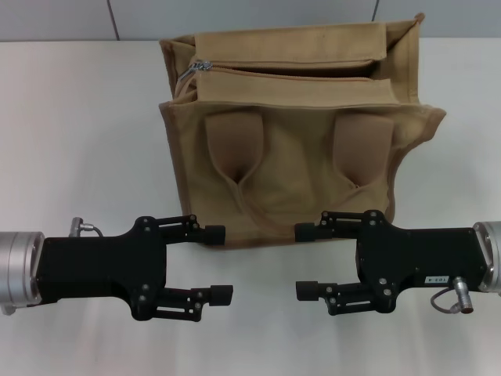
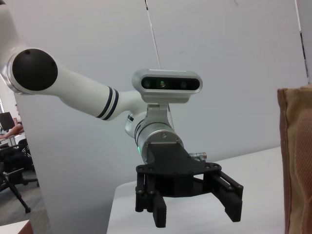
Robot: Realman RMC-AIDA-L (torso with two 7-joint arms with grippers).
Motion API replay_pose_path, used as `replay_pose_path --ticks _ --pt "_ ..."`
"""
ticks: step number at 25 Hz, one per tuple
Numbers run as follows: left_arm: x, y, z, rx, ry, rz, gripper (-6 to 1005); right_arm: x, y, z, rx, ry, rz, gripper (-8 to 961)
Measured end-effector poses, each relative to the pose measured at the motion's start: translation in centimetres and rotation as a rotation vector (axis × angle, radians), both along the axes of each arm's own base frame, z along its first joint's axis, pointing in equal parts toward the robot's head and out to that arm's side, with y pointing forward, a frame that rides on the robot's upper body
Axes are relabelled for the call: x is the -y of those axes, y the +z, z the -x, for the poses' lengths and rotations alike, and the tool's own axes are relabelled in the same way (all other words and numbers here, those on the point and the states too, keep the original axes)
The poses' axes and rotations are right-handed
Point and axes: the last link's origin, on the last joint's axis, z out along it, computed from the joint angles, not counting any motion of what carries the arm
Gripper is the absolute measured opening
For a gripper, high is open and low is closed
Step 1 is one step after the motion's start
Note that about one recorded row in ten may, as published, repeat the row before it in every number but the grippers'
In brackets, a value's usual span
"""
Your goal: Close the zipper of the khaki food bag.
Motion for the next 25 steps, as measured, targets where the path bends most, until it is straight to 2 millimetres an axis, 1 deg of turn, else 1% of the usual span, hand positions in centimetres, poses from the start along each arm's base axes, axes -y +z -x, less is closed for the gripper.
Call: replay_pose_path --ticks 12,17,18,21,22,23,25 --pt "0.6 -0.1 0.3 0.010 0.007 0.001 804 0.1 -0.1 -0.1 -0.002 0.000 -0.002 746" --pt "0.6 0.3 0.7 0.028 0.029 -0.039 801 0.1 -0.2 -0.1 0.002 -0.001 -0.008 741" --pt "0.7 0.5 0.9 0.036 0.040 -0.062 800 0.1 -0.1 -0.1 0.001 -0.002 -0.010 740" --pt "0.9 2.0 2.2 0.075 0.102 -0.183 798 0.0 -0.1 -0.1 -0.003 -0.004 -0.013 737" --pt "0.9 2.0 2.2 0.075 0.102 -0.183 797 0.0 -0.1 -0.1 -0.004 -0.004 -0.014 736" --pt "1.0 3.7 3.6 0.113 0.168 -0.334 796 0.0 -0.1 -0.1 -0.004 -0.004 -0.014 735" --pt "1.0 4.6 4.5 0.139 0.219 -0.454 795 0.0 -0.1 0.0 -0.006 -0.004 -0.014 733"
